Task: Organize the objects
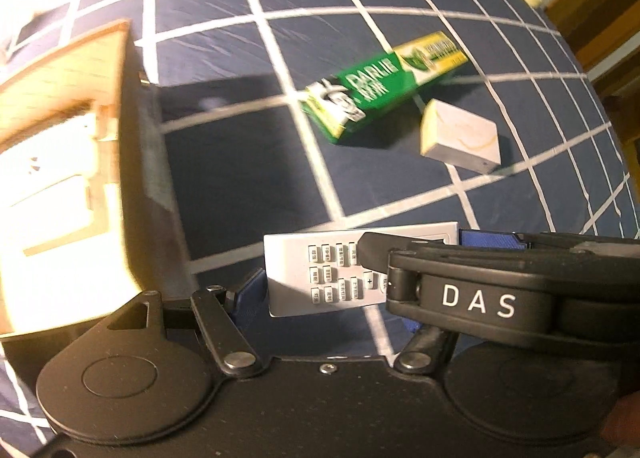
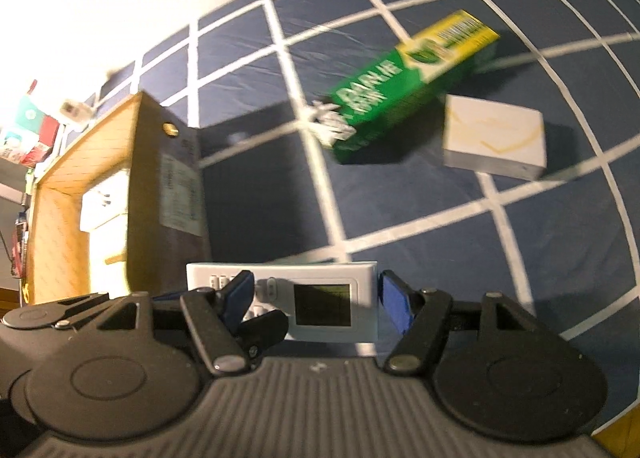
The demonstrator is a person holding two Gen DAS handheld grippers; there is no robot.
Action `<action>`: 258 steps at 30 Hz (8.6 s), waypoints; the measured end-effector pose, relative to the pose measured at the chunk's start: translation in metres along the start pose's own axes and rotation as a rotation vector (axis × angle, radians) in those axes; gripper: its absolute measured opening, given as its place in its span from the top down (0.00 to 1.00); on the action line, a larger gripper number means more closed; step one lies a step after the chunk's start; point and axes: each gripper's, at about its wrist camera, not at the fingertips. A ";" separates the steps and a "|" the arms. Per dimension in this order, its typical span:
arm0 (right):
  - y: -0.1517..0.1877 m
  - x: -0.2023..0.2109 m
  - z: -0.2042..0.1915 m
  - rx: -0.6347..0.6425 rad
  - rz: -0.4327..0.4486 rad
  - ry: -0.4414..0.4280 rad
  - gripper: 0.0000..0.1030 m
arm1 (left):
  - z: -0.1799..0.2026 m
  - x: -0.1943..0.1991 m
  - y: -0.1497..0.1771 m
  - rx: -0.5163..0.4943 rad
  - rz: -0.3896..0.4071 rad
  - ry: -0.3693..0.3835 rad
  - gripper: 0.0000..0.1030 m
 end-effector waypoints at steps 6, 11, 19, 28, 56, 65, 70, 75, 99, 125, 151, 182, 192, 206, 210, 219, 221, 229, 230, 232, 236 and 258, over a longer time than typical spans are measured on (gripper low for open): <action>0.007 0.009 -0.050 0.024 0.047 -0.005 0.34 | -0.037 0.031 0.004 0.015 0.050 -0.009 0.36; 0.014 0.013 -0.085 0.038 0.073 -0.010 0.34 | -0.066 0.052 0.009 0.013 0.078 -0.014 0.36; 0.022 0.013 -0.141 0.089 0.095 -0.029 0.34 | -0.111 0.080 0.018 0.051 0.120 -0.036 0.36; 0.023 0.001 -0.197 0.171 0.082 -0.057 0.34 | -0.161 0.099 0.025 0.139 0.154 -0.071 0.36; -0.076 -0.114 -0.282 0.240 -0.017 -0.094 0.34 | -0.278 0.049 -0.068 0.238 0.105 -0.109 0.36; -0.110 -0.174 -0.291 0.234 -0.076 -0.079 0.34 | -0.314 0.006 -0.100 0.261 0.046 -0.094 0.36; -0.113 -0.196 -0.293 0.225 -0.106 -0.071 0.34 | -0.326 -0.012 -0.103 0.266 0.013 -0.083 0.36; -0.114 -0.211 -0.290 0.214 -0.127 -0.058 0.34 | -0.332 -0.026 -0.105 0.271 -0.016 -0.071 0.35; -0.119 -0.222 -0.285 0.191 -0.133 -0.053 0.33 | -0.340 -0.033 -0.107 0.296 -0.028 -0.078 0.30; -0.090 -0.119 -0.258 0.181 0.013 -0.054 0.14 | -0.275 0.048 -0.066 0.273 0.079 -0.124 0.10; -0.028 -0.005 -0.156 0.095 0.142 -0.030 0.00 | -0.151 0.090 -0.010 0.189 0.152 -0.150 0.00; -0.076 0.034 0.130 -0.182 0.148 0.106 0.00 | 0.086 -0.056 -0.081 -0.004 -0.002 -0.007 0.00; -0.091 -0.001 0.184 -0.287 0.095 0.124 0.00 | 0.106 -0.123 -0.117 -0.064 -0.091 0.048 0.03; -0.107 -0.067 0.208 -0.329 -0.044 0.105 0.09 | 0.108 -0.189 -0.140 -0.067 -0.211 0.088 0.15; -0.109 -0.079 0.212 -0.332 -0.064 0.088 0.13 | 0.110 -0.199 -0.142 -0.067 -0.224 0.098 0.16; -0.114 -0.089 0.213 -0.331 -0.083 0.051 0.24 | 0.111 -0.205 -0.145 -0.052 -0.236 0.151 0.27; -0.114 -0.089 0.213 -0.329 -0.088 0.042 0.25 | 0.111 -0.206 -0.146 -0.042 -0.238 0.169 0.31; -0.115 -0.092 0.211 -0.328 -0.094 0.018 0.27 | 0.114 -0.207 -0.148 -0.035 -0.239 0.171 0.32; -0.115 -0.092 0.211 -0.326 -0.094 0.018 0.28 | 0.114 -0.207 -0.148 -0.036 -0.239 0.169 0.32; -0.115 -0.092 0.211 -0.321 -0.095 0.015 0.28 | 0.114 -0.206 -0.148 -0.033 -0.240 0.168 0.32; -0.115 -0.090 0.209 -0.298 -0.088 0.016 0.29 | 0.114 -0.205 -0.148 -0.031 -0.236 0.164 0.34; -0.094 -0.023 0.124 -0.118 -0.006 -0.082 0.29 | 0.084 -0.088 -0.106 0.061 -0.067 0.064 0.35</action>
Point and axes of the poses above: each gripper's, at about its wrist camera, not at the fingertips, and x roughly against the way its jaws point, z to its right, y to its underside, and after that the axes turned 4 degrees about z, right-handed
